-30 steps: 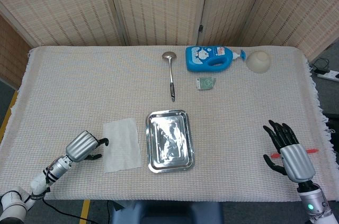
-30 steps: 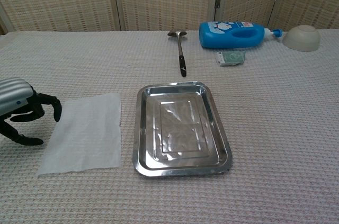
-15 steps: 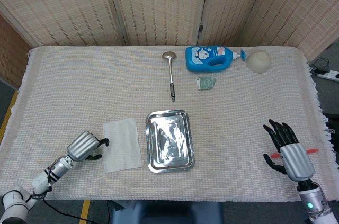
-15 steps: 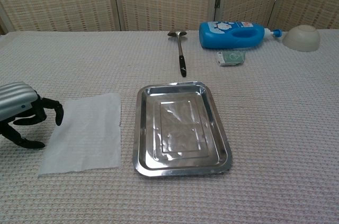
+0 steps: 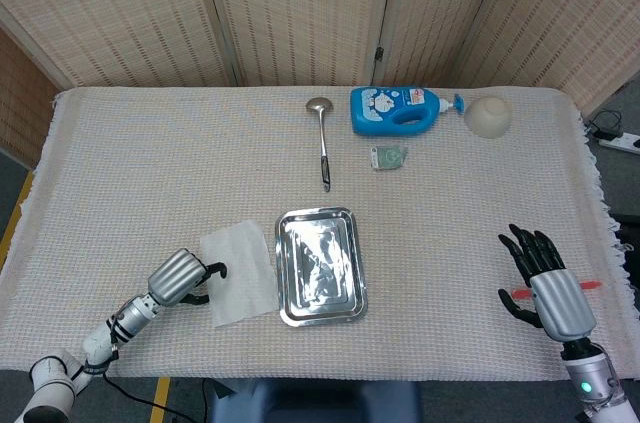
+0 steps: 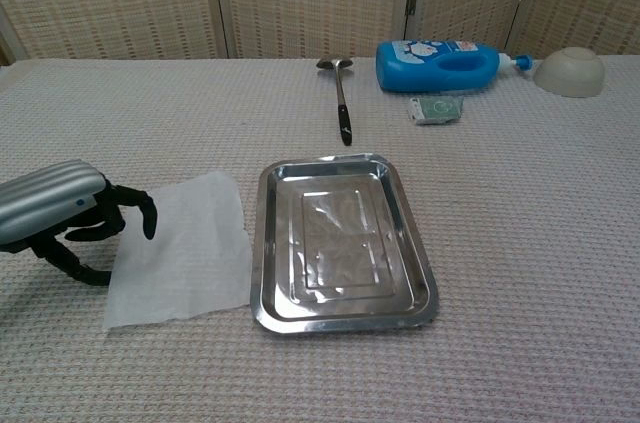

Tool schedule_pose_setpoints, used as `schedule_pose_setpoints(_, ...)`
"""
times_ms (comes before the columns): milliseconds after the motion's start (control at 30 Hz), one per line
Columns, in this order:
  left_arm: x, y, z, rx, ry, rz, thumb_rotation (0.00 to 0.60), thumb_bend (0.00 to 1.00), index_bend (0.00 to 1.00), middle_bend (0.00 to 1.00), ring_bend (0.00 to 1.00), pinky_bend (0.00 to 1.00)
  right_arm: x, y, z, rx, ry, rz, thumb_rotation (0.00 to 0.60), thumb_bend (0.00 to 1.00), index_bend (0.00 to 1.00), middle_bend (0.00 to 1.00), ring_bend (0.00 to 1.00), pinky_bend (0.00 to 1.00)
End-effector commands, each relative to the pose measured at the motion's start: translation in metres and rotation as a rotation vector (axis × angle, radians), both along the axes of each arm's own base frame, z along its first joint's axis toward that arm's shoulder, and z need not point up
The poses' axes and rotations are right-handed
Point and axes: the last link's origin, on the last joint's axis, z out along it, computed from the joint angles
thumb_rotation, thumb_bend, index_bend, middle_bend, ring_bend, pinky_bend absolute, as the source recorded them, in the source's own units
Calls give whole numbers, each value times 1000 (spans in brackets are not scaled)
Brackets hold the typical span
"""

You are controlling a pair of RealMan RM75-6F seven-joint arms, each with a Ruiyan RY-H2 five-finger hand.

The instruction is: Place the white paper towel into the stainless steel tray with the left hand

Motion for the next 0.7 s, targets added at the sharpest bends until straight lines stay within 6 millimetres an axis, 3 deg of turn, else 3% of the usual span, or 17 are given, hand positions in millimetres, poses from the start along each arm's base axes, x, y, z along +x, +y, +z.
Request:
schedule_pose_setpoints(33,2,2,-3,1,-7,12,600,194,518,1000,1000,1000,0,0,1,-2,-1,-1,600,409,0,0,0,0)
schedule_pose_setpoints(100,2,2,-4,1,-14,19,600,227,527,1000,1000,1000,0,0,2,-4,-3,0,600,410,0,0,0,0)
schedule_pose_setpoints(267,2,2,-5,8,-14,28,600,436,542,1000,1000,1000,0,1,2,-5,-3,0,600,409,0,0,0,0)
schedule_pose_setpoints(433,1,1,-2,23,-25,28,600,572,560,1000,1000,1000,0,0,1,1,1,-2,600,410,0,0,0,0)
schedule_pose_setpoints(567,0,0,-1,26,-28,27,600,652,572,1000,1000,1000,0,0,0,4,3,-4,600,410,0,0,0,0)
schedule_pose_setpoints(700,0,0,1,31,-30,22,600,669,570,1000,1000,1000,0,0,0,5,3,-3,600,411,0,0,0,0)
